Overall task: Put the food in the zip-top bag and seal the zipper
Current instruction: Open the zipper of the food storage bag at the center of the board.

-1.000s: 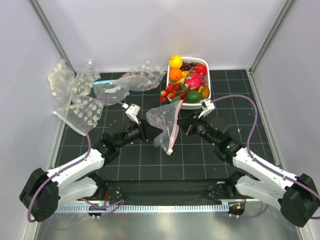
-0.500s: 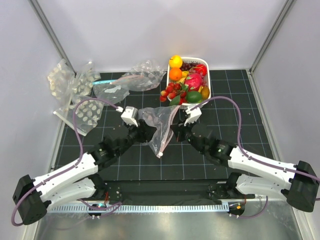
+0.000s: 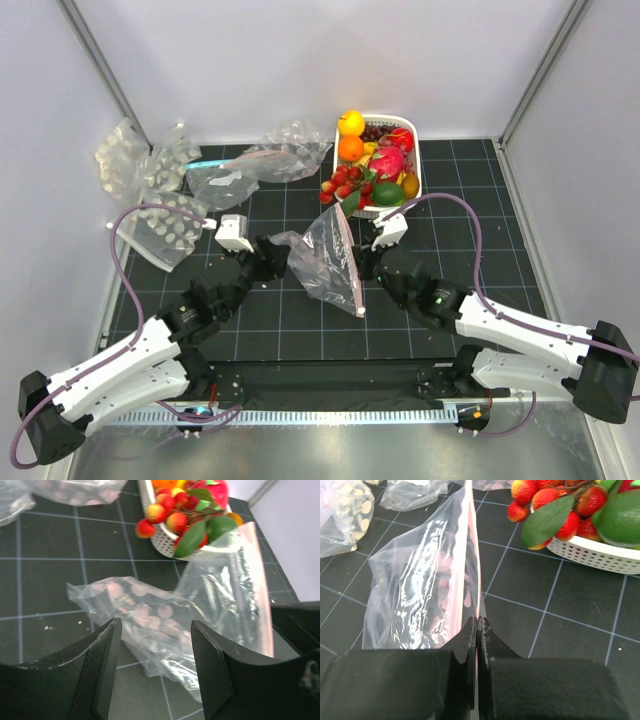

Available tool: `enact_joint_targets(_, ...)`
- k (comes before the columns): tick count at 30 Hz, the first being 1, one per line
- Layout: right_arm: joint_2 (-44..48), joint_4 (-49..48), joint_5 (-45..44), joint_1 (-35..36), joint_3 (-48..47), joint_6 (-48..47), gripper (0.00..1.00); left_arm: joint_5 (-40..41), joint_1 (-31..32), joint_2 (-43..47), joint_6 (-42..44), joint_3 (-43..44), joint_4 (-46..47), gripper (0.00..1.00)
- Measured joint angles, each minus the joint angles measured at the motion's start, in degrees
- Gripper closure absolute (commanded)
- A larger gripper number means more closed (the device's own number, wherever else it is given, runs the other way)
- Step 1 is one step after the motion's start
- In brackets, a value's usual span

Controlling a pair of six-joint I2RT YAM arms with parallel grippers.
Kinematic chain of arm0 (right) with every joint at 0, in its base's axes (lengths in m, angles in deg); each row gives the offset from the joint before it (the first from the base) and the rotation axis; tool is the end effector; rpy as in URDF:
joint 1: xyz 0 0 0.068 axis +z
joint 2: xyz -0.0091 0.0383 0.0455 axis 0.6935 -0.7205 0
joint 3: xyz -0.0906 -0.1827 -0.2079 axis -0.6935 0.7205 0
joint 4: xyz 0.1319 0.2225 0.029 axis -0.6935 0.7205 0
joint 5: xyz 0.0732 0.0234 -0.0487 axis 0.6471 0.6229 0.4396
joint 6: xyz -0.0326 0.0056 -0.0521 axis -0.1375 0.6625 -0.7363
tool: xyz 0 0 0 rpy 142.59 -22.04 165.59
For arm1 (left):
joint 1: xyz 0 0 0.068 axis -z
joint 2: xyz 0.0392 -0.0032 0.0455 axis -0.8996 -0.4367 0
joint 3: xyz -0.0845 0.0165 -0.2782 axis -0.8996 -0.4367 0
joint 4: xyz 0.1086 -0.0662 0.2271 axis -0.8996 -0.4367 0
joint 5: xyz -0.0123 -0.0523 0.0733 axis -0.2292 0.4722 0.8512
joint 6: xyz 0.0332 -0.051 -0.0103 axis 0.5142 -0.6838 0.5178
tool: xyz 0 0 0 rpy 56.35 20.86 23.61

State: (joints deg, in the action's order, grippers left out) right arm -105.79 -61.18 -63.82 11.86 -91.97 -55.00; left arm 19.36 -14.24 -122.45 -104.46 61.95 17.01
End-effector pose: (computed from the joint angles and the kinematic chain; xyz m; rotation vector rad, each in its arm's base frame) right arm 0.1487 0.1786 0.2907 -0.2383 1.8313 0.4526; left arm 0.1304 -0.1199 0.3017 -0.1090 1.7882 -0.6084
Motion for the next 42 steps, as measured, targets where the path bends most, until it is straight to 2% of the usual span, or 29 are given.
enact_joint_targets(6, -0.72, -1.11, 3.43, 0.66, -0.02, -1.07, 0.99, -8.24, 1.25, -5.33, 2.43, -0.26, 6.05, 0.48)
enact_joint_targets(12, -0.83, -2.58, 6.8, 2.73, -0.02, -2.58, 0.99, -12.37, 8.26, -12.74, 6.54, 0.31, 7.63, 0.5)
enact_joint_targets(18, -0.92, -3.54, 7.34, 4.5, -0.02, -4.11, 0.99, -12.09, 11.26, -13.75, 8.52, 1.29, 9.18, 0.5)
enact_joint_targets(22, -1.51, -4.07, 6.99, 5.42, -0.11, -4.63, 0.99, -8.94, 11.34, -9.94, 8.5, 1.18, 8.9, 0.57)
enact_joint_targets(28, -1.86, -4.17, 6.25, 6.73, -0.22, -5.62, 0.99, -8.35, 11.56, -2.91, 8.48, -0.46, 11.56, 0.5)
enact_joint_targets(32, -1.81, -4.9, 6.27, 7.69, -0.22, -6.08, 0.99, -9.16, 11.58, -6.36, 8.28, 0.13, 12.28, 0.5)
enact_joint_targets(34, -1.62, -5.16, 6.34, 8.17, -0.22, -6.49, 0.99, -9.27, 11.58, -10.8, 8.17, 1.31, 11.52, 0.5)
enact_joint_targets(37, -1.16, -4.72, 5.22, 8.26, -0.13, -7.41, 0.99, -8.11, 11.63, -14.67, 7.98, 2.51, 9.68, 0.46)
enact_joint_targets(42, -1.09, -5.42, 5.01, 8.81, -0.15, -7.67, 0.99, -4.11, 11.67, -15.39, 7.28, 2.62, 8.02, 0.43)
